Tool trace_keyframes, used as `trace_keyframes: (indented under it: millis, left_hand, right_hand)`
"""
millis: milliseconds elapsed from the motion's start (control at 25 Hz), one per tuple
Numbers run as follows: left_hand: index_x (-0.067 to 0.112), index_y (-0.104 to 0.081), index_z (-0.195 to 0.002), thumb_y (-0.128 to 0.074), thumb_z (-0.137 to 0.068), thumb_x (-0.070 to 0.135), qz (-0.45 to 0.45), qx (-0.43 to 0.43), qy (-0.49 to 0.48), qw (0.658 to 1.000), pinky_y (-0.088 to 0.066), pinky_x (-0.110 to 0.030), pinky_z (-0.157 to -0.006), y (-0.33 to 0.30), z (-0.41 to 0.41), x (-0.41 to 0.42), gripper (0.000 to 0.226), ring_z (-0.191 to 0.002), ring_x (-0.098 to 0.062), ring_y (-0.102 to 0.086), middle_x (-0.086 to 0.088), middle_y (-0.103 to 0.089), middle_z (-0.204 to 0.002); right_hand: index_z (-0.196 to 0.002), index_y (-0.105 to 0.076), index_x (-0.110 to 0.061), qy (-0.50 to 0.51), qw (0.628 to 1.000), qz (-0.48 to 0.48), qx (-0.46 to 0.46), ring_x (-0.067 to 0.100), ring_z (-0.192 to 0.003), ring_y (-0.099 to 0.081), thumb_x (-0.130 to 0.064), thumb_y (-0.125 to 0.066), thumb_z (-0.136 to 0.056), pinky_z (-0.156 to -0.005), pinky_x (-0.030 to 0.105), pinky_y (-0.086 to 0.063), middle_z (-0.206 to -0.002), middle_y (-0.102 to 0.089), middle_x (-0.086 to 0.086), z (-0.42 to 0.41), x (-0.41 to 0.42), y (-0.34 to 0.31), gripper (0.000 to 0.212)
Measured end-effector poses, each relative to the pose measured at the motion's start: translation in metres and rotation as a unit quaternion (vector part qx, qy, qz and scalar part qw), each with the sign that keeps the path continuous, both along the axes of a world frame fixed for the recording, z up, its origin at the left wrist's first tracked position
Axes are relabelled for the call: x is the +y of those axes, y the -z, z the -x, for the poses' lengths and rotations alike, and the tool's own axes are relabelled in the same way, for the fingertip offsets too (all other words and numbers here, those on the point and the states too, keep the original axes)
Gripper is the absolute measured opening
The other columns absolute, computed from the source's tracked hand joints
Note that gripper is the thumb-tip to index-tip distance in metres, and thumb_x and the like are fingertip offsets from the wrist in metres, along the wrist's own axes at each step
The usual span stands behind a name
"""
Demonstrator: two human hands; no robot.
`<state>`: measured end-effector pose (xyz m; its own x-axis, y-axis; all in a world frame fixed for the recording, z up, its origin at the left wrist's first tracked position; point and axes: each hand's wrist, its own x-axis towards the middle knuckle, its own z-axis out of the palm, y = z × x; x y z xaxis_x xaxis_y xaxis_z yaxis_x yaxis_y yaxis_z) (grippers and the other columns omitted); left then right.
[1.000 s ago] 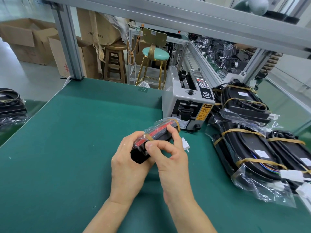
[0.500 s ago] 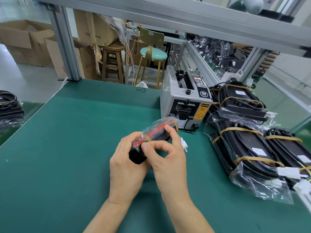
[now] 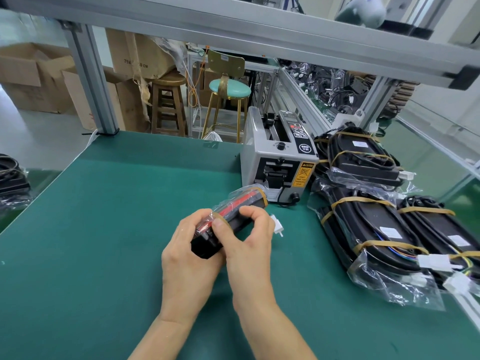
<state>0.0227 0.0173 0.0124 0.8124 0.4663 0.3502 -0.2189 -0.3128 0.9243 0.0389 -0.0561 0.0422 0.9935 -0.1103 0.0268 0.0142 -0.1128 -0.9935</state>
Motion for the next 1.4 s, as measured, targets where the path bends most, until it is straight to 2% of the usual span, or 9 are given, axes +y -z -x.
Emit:
trace_keyframes:
  millis: [200, 320, 560, 760, 960, 1080, 1200, 1280, 1400]
  left_hand:
    - [0.040, -0.059, -0.102, -0.084, -0.061, 0.000, 0.017, -0.006, 0.012, 1.000, -0.049, -0.016, -0.077, -0.001, -0.001, 0.003, 0.062, -0.087, -0.006, -0.064, 0.004, -0.068, -0.097]
    - [0.046, -0.059, -0.099, -0.083, -0.060, 0.002, 0.008, 0.001, -0.002, 1.000, -0.046, -0.008, -0.074, 0.000, -0.004, 0.004, 0.064, -0.087, 0.000, -0.063, 0.013, -0.068, -0.097]
    - [0.043, -0.063, -0.099, -0.090, -0.047, 0.010, 0.008, -0.007, 0.048, 0.999, -0.043, -0.004, -0.082, 0.000, 0.002, 0.029, 0.067, -0.090, 0.004, -0.063, 0.019, -0.068, -0.101]
    - [0.037, -0.064, -0.106, -0.090, -0.045, 0.006, 0.032, 0.044, 0.122, 0.991, -0.045, -0.010, -0.090, -0.008, 0.009, 0.068, 0.073, -0.098, -0.004, -0.064, 0.010, -0.069, -0.107]
    - [0.040, -0.049, -0.125, -0.071, -0.061, 0.045, -0.243, 0.037, 0.067, 0.967, -0.021, -0.031, -0.111, -0.041, 0.006, 0.053, 0.067, -0.127, 0.009, -0.031, 0.035, -0.043, -0.129]
    - [0.024, -0.070, -0.102, -0.054, -0.078, 0.046, -0.374, 0.015, 0.075, 0.924, -0.031, -0.025, -0.092, -0.059, -0.008, 0.039, 0.036, -0.099, -0.008, -0.053, 0.015, -0.067, -0.103]
    - [0.028, -0.072, -0.083, -0.064, -0.085, 0.029, -0.346, 0.107, 0.070, 0.929, -0.044, -0.031, -0.074, -0.073, -0.022, 0.034, 0.008, -0.082, -0.018, -0.061, 0.015, -0.070, -0.085]
    - [0.026, -0.070, -0.078, -0.061, -0.087, 0.028, -0.330, 0.111, 0.074, 0.934, -0.048, -0.034, -0.071, -0.075, -0.025, 0.033, 0.012, -0.077, -0.020, -0.062, 0.013, -0.068, -0.079]
    - [0.018, -0.065, -0.078, -0.040, -0.089, 0.031, -0.458, 0.059, 0.083, 0.883, -0.049, -0.037, -0.059, -0.068, -0.028, 0.035, 0.030, -0.066, -0.024, -0.059, 0.005, -0.063, -0.075]
  right_hand:
    - [-0.107, -0.041, -0.045, -0.044, 0.995, 0.085, -0.027, -0.010, -0.126, -0.033, -0.052, -0.067, -0.050, -0.111, 0.040, -0.030, -0.128, -0.031, -0.032, 0.006, -0.006, 0.001, 0.063]
    - [-0.103, -0.047, -0.043, -0.047, 0.998, 0.035, -0.013, -0.012, -0.120, -0.038, -0.058, -0.069, -0.047, -0.111, 0.038, -0.030, -0.121, -0.041, -0.030, 0.000, -0.012, 0.000, 0.062]
    - [-0.095, -0.054, -0.044, 0.040, 0.996, 0.055, -0.056, -0.011, -0.109, -0.046, -0.031, -0.070, -0.079, -0.111, 0.037, -0.028, -0.109, -0.051, -0.028, -0.021, -0.041, 0.004, 0.026]
    - [-0.112, -0.058, -0.045, -0.176, 0.978, 0.099, -0.056, -0.020, -0.120, -0.039, -0.020, -0.066, -0.089, -0.102, 0.006, -0.025, -0.129, -0.050, -0.032, -0.055, -0.078, -0.008, 0.035]
    - [-0.083, -0.072, -0.023, -0.203, 0.971, 0.102, -0.068, -0.004, -0.083, -0.060, -0.014, -0.064, -0.091, -0.081, 0.010, -0.042, -0.086, -0.069, -0.014, -0.075, -0.073, -0.008, 0.015]
    - [-0.080, -0.072, -0.023, -0.195, 0.974, 0.091, -0.074, 0.000, -0.081, -0.060, -0.016, -0.064, -0.091, -0.079, 0.012, -0.044, -0.084, -0.069, -0.012, -0.077, -0.072, -0.004, 0.015]
    - [-0.081, -0.072, -0.025, -0.197, 0.975, 0.075, -0.074, 0.000, -0.080, -0.060, -0.019, -0.064, -0.092, -0.078, 0.012, -0.044, -0.083, -0.069, -0.013, -0.077, -0.072, 0.000, 0.014]
    - [-0.089, -0.073, -0.027, -0.223, 0.971, 0.058, -0.061, 0.002, -0.084, -0.061, -0.025, -0.066, -0.089, -0.082, 0.016, -0.046, -0.088, -0.070, -0.013, -0.075, -0.075, 0.002, 0.007]
    - [-0.101, -0.071, -0.034, -0.268, 0.960, 0.059, -0.056, 0.012, -0.102, -0.063, -0.025, -0.072, -0.079, -0.098, 0.028, -0.046, -0.103, -0.071, -0.010, -0.074, -0.083, 0.003, 0.023]
